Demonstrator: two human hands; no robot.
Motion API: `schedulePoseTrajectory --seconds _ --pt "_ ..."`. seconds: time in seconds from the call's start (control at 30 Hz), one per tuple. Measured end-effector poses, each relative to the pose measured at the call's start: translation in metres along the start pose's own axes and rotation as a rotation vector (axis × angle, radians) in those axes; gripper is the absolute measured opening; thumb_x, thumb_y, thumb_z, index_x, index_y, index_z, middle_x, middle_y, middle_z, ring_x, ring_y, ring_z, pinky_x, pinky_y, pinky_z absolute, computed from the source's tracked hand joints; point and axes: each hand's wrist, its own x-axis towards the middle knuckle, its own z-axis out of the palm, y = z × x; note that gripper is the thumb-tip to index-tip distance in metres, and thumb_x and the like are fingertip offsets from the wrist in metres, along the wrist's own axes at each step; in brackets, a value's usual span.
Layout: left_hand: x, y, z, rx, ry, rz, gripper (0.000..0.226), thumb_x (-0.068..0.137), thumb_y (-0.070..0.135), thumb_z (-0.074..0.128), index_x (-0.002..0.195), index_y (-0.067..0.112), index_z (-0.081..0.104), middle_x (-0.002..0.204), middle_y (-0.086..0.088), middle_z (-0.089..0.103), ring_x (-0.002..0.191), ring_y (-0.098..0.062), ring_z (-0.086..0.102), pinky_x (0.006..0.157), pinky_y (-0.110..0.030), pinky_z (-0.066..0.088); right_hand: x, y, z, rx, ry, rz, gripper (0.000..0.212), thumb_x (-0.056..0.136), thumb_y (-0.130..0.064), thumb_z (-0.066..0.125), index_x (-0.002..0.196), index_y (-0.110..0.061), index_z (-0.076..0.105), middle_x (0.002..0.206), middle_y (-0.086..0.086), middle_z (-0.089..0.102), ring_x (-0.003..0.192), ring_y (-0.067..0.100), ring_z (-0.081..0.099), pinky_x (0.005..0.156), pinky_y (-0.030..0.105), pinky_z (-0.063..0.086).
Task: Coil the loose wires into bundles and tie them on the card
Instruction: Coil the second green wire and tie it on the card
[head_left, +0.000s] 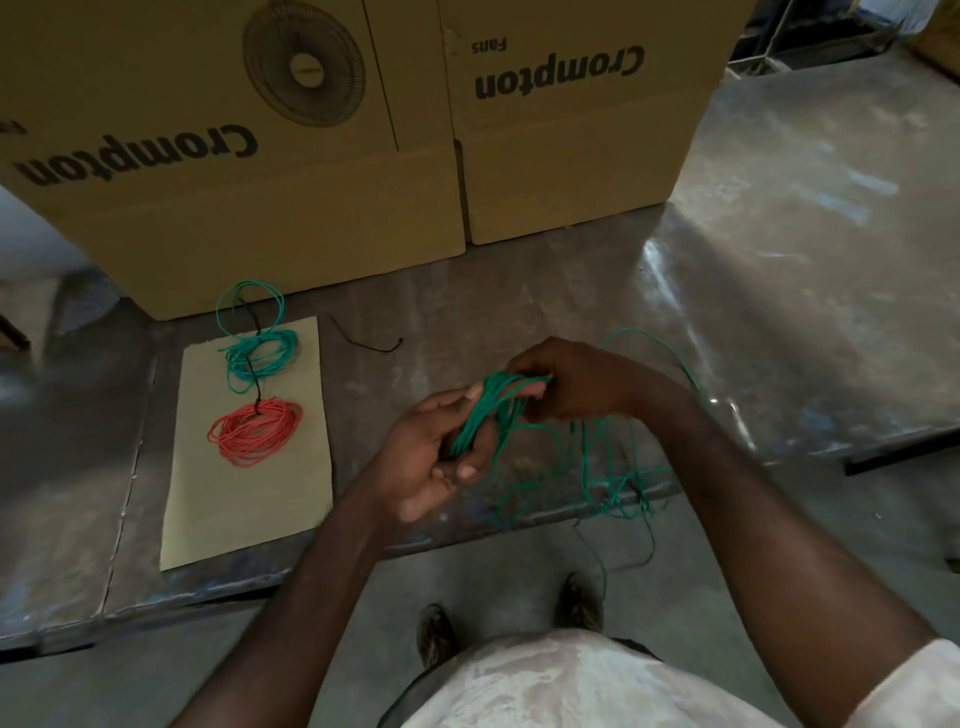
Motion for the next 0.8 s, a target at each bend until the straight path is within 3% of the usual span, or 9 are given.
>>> schedulePoseTrajectory --seconds 0.13,0.23,0.33,0.43,0.47,0.53,0.67,0.73,0.8 --pt "-0.001 0.013 0.001 -0.216 -0.093 0.007 0.055 0.111 0.026 0.032 0.153 -0.009 0.044 0.048 -0.002 0.041 0.037 -0.009 0.009 0.041 -0.019 0.025 -0.013 -0.018 0.006 0.566 0.018 -0.057 0.026 0.084 0.008 0.071 0.108 0.003 0.067 0.071 0.011 0.058 0.049 0.013 0.047 0.045 0.025 0.039" --pt "-0.002 0.021 0.005 -0.276 -0.142 0.019 0.057 0.113 0.026 0.025 0.157 -0.008 0.038 0.049 -0.005 0.032 0.038 -0.009 0.009 0.041 -0.02 0.023 -0.017 -0.016 0.003 0.783 0.082 -0.045 0.023 0.09 0.012 0.07 0.107 0.0 0.06 0.069 -0.001 0.057 0.047 0.01 0.036 0.042 0.021 0.028" --pt "-0.003 0.021 0.008 -0.277 -0.166 0.008 0.057 0.112 0.024 0.026 0.156 -0.008 0.039 0.049 -0.005 0.032 0.038 -0.01 0.009 0.042 -0.022 0.021 -0.025 -0.011 -0.007 0.72 0.065 0.005 0.018 0.092 0.009 0.07 0.099 0.002 0.056 0.07 -0.003 0.058 0.047 0.01 0.034 0.043 0.022 0.027" --pt "-0.005 0.016 0.012 -0.271 -0.196 -0.012 0.055 0.111 0.024 0.029 0.154 -0.008 0.044 0.048 -0.005 0.033 0.037 -0.01 0.009 0.041 -0.022 0.022 -0.041 -0.019 -0.014 0.555 -0.141 0.016 0.01 0.095 0.003 0.071 0.103 0.004 0.063 0.081 0.022 0.055 0.054 0.016 0.041 0.045 0.027 0.034" --pt "-0.005 0.015 0.014 -0.269 -0.207 -0.015 0.055 0.111 0.025 0.03 0.153 -0.007 0.045 0.048 -0.005 0.033 0.037 -0.01 0.009 0.041 -0.023 0.021 -0.046 -0.025 -0.015 0.528 -0.204 -0.003 0.011 0.096 0.001 0.07 0.103 -0.008 0.072 0.084 0.028 0.054 0.055 0.019 0.042 0.045 0.028 0.037" --pt "-0.007 0.015 0.018 -0.265 -0.212 -0.018 0.055 0.111 0.026 0.03 0.153 -0.006 0.046 0.048 -0.004 0.033 0.037 -0.011 0.009 0.041 -0.025 0.015 -0.053 -0.035 -0.013 0.53 -0.273 -0.051 0.036 0.097 -0.001 0.071 0.102 -0.036 0.079 0.083 0.031 0.055 0.055 0.02 0.042 0.045 0.028 0.039" --pt "-0.02 0.019 0.019 -0.263 -0.193 -0.013 0.056 0.112 0.026 0.025 0.154 -0.005 0.045 0.048 -0.003 0.033 0.038 -0.011 0.007 0.042 -0.029 0.008 -0.056 -0.049 -0.002 0.595 -0.192 -0.038 0.032 0.096 -0.006 0.075 0.121 -0.025 0.075 0.081 0.028 0.054 0.054 0.017 0.042 0.044 0.026 0.04" --pt "-0.031 0.021 0.014 -0.263 -0.185 -0.005 0.056 0.112 0.027 0.027 0.154 -0.005 0.045 0.048 -0.003 0.033 0.038 -0.011 0.007 0.042 -0.026 0.013 -0.054 -0.058 0.007 0.583 -0.124 -0.034 0.032 0.094 -0.007 0.077 0.113 -0.032 0.077 0.078 0.022 0.05 0.056 0.019 0.043 0.045 0.026 0.04" --pt "-0.046 0.023 0.005 -0.27 -0.189 -0.005 0.056 0.111 0.028 0.035 0.155 -0.005 0.044 0.048 -0.003 0.035 0.038 -0.011 0.008 0.042 -0.025 0.017 -0.052 -0.068 0.017 0.591 0.03 -0.033 0.019 0.088 -0.006 0.082 0.095 -0.022 0.076 0.072 0.019 0.051 0.057 0.021 0.046 0.048 0.029 0.044"
